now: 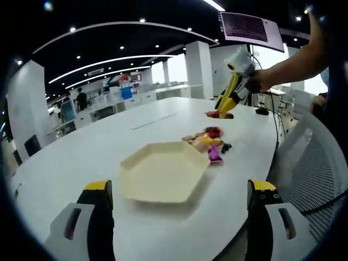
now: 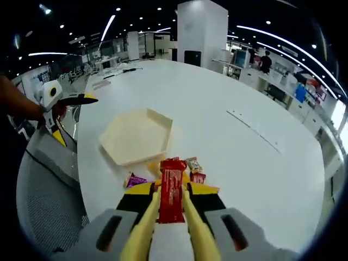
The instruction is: Place the target food into the container with the food tongs after gripping and lifting it, then release it inside without dropping or visibly crushing the food.
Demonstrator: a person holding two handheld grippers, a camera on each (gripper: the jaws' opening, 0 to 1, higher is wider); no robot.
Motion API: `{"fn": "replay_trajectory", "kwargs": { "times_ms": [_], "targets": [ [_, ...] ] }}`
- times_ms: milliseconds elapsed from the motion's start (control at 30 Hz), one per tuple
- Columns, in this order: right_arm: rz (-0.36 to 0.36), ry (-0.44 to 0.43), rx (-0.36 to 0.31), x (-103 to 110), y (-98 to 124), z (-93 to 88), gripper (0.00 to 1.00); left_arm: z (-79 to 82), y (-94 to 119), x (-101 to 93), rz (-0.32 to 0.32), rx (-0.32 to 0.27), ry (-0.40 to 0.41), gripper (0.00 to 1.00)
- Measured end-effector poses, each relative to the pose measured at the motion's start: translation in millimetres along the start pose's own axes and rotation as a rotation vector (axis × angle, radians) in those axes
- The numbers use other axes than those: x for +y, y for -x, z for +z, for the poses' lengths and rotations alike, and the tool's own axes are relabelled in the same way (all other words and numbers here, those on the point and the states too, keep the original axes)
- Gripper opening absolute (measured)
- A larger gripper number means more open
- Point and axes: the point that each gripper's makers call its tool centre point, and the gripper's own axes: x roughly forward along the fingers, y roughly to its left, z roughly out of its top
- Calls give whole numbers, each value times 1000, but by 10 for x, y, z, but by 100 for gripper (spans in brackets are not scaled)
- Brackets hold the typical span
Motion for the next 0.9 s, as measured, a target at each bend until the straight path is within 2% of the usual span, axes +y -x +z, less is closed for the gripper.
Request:
{"fn": "replay_trajectory", "kwargs": {
  "times_ms": [200, 600, 733, 900],
  "targets": [
    [28, 33, -7, 114, -108, 152, 23, -14, 0, 10, 8, 8, 4, 99],
    [112, 128, -6, 369, -364, 506, 23, 35, 5, 18, 11, -16, 0, 99],
    [134, 147, -11, 471, -450, 614, 23, 83, 28, 24, 9, -38, 34, 99],
    [171, 181, -16, 628, -588, 745, 23, 52, 15, -3, -4, -20, 54, 99]
  ]
}}
